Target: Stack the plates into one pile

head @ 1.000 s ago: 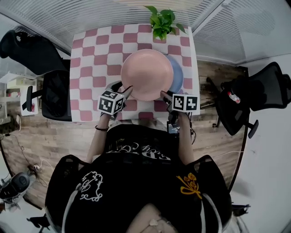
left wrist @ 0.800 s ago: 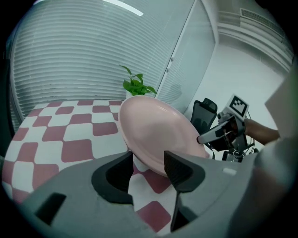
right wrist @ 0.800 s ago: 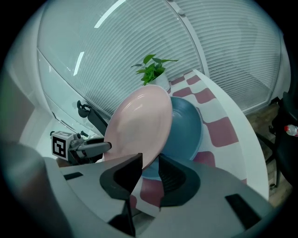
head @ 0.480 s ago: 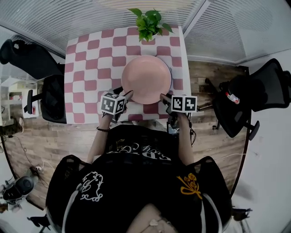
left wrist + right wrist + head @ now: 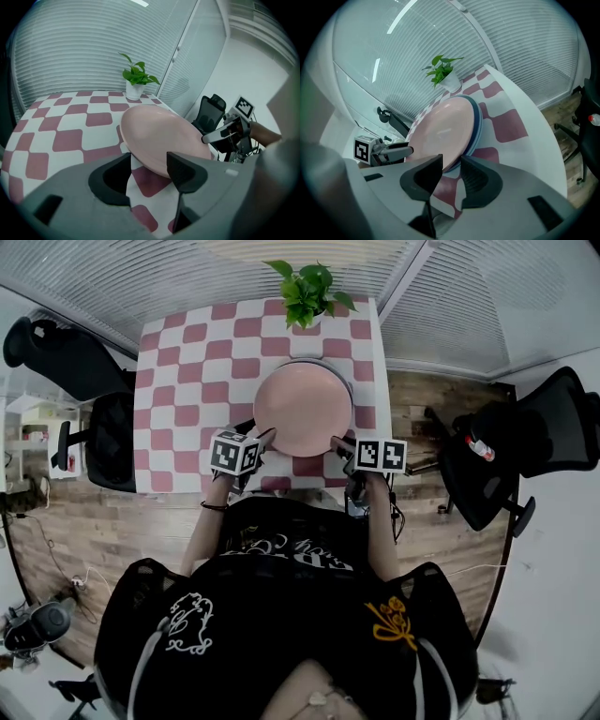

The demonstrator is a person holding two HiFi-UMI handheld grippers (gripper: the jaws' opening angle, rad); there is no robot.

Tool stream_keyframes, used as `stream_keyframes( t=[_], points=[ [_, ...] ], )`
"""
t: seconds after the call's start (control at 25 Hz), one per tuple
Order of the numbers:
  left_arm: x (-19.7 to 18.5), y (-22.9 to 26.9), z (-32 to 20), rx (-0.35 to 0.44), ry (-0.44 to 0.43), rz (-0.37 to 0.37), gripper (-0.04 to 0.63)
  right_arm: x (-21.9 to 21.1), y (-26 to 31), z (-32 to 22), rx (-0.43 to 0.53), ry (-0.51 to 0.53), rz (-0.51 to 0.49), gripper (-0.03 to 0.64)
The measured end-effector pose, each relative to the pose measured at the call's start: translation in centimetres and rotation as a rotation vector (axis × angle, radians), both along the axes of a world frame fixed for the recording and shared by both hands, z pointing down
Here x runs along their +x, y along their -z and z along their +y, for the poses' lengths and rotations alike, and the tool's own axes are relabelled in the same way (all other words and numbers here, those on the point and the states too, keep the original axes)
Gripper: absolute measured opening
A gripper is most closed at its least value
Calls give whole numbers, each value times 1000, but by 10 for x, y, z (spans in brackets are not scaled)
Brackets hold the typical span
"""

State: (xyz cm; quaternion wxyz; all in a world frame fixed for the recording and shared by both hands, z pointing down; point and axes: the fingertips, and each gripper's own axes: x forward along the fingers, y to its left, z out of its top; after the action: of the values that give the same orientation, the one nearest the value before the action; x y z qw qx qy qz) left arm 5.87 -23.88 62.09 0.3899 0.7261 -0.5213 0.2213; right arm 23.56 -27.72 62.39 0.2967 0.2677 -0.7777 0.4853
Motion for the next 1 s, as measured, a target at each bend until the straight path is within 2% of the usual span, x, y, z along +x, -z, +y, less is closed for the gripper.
stream_keyframes(
  t=[0.12, 0.24, 0.48, 0.64, 0.76, 1.0],
  points=[
    [-3, 4, 1, 21, 6, -21, 232, 4, -3, -3, 16, -5, 23, 109],
    [-13, 10, 0, 52, 24, -64, 232, 10, -1, -13, 80, -20, 48, 110],
    [-20, 33, -1, 135, 110, -1, 232, 15, 5, -18, 229, 72, 176, 124],
    [-22, 45, 3, 180, 114, -4, 231, 15, 20, -25, 328, 100, 237, 124],
    [-23, 56, 7, 210, 114, 4, 230, 11, 39, -31, 388, 65, 213, 124],
    [-32, 88, 14, 291, 115, 19, 230, -28, 78, -28, 457, 26, 34, 123]
  ],
)
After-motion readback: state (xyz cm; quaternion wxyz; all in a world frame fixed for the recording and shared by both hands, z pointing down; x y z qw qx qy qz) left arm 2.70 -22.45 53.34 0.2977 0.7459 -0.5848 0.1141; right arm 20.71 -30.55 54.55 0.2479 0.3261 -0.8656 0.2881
